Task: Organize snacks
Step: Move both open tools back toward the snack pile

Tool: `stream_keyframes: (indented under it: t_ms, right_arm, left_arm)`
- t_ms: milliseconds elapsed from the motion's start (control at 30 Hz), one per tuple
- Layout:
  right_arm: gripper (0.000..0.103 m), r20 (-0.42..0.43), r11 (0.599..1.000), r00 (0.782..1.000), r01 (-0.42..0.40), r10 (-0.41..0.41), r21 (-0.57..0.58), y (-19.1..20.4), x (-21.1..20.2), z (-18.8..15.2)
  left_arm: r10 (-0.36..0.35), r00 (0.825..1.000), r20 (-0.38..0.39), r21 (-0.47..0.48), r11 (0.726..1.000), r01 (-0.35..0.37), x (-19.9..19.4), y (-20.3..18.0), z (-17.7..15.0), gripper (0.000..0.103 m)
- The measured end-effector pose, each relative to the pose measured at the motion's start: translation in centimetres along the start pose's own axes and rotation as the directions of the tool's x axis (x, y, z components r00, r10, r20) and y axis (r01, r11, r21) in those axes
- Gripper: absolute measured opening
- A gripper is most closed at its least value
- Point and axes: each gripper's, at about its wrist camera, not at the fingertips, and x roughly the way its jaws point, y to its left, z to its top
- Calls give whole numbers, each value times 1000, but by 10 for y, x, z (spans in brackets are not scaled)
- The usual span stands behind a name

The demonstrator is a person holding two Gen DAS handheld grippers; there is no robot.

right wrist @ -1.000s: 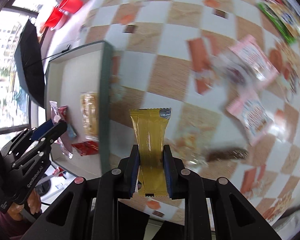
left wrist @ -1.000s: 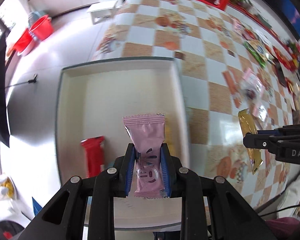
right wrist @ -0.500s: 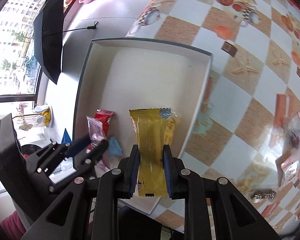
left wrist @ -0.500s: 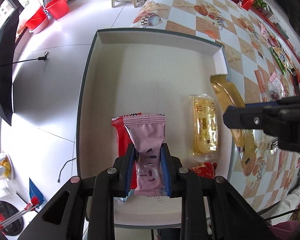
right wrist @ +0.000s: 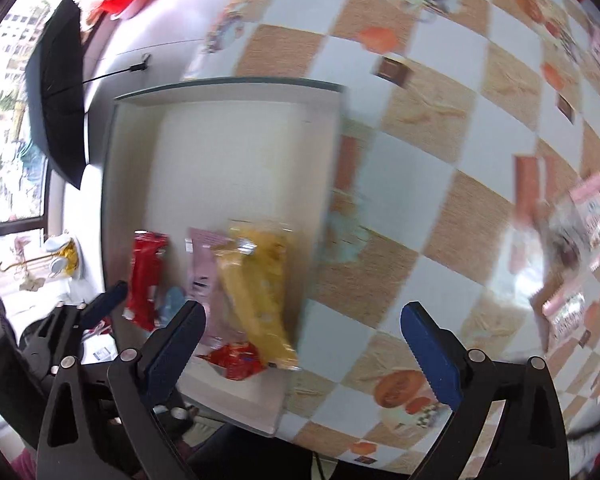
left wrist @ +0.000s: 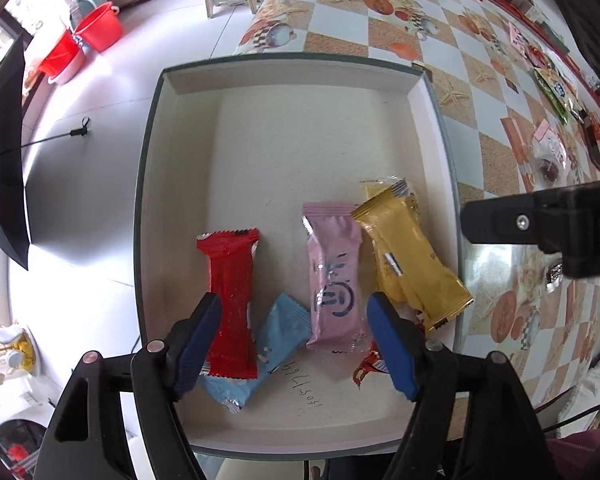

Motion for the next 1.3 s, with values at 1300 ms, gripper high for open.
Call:
stream_keyframes:
  t_ms: [1300]
  right_arm:
    - [102, 36, 895, 998, 37, -59, 444, -278, 2, -185]
  left_arm:
    - [-123, 987, -106, 289, 946, 149, 1, -242, 76, 78]
